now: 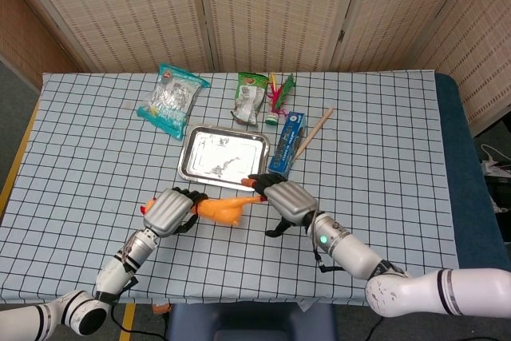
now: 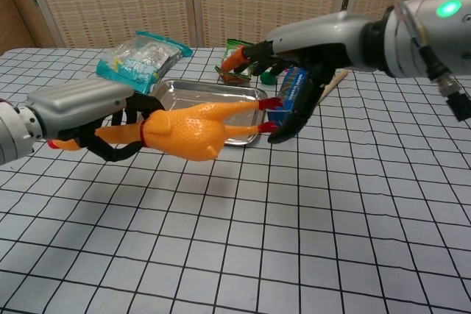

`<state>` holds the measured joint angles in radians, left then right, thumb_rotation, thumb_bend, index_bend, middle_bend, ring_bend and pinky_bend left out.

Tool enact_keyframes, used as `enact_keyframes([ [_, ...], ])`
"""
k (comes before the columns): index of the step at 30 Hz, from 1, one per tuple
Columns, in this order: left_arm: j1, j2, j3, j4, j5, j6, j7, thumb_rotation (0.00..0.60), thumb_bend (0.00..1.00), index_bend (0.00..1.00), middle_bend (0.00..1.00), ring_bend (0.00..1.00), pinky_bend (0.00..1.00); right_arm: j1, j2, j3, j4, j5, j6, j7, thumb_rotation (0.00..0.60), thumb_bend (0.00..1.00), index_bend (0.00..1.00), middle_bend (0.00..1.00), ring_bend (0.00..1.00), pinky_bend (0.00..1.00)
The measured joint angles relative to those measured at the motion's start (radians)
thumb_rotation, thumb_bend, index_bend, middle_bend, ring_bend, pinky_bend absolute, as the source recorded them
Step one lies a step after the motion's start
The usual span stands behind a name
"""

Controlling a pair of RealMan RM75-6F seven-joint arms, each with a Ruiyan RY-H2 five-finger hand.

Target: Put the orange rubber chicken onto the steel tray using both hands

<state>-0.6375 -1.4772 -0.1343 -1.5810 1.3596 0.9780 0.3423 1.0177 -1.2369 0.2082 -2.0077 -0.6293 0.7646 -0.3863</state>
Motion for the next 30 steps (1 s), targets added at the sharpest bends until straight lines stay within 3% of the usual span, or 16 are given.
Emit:
enact_keyframes([
  [7,-0.018,0.009,-0.009,-0.028,-0.042,-0.009,0.038,0.6,0.74,0.81,0.76,0.55,0.49,0.164,-0.106,-0.029,0.067,0.208,0.02,-0.08,0.6,0.12,0.0,0.0,0.0,0.0],
  [14,-0.03,0.025,-0.01,-0.061,-0.068,-0.004,0.059,0.6,0.74,0.81,0.77,0.55,0.49,0.218,-0.158,-0.031,0.155,0.3,0.03,-0.073,0.6,0.12,0.0,0.0,0.0,0.0],
  [17,-0.036,0.025,-0.012,-0.064,-0.078,-0.001,0.058,0.6,0.74,0.82,0.77,0.55,0.49,0.227,-0.177,-0.023,0.188,0.314,0.016,-0.041,0.6,0.12,0.1,0.02,0.0,0.03],
  [20,-0.04,0.024,-0.013,-0.062,-0.088,0.0,0.058,0.6,0.75,0.82,0.77,0.55,0.49,0.237,-0.199,-0.02,0.219,0.324,0.008,-0.026,0.6,0.13,0.24,0.16,0.11,0.27],
  [24,-0.044,0.022,-0.012,-0.063,-0.101,0.002,0.057,0.6,0.75,0.82,0.77,0.55,0.49,0.242,-0.234,-0.02,0.244,0.318,0.039,-0.019,0.6,0.22,0.56,0.4,0.4,0.61],
  [30,-0.047,0.028,-0.009,-0.075,-0.115,0.01,0.06,0.6,0.75,0.82,0.78,0.55,0.49,0.242,-0.301,-0.019,0.27,0.288,0.167,-0.033,0.6,0.35,0.92,0.66,0.71,0.94],
])
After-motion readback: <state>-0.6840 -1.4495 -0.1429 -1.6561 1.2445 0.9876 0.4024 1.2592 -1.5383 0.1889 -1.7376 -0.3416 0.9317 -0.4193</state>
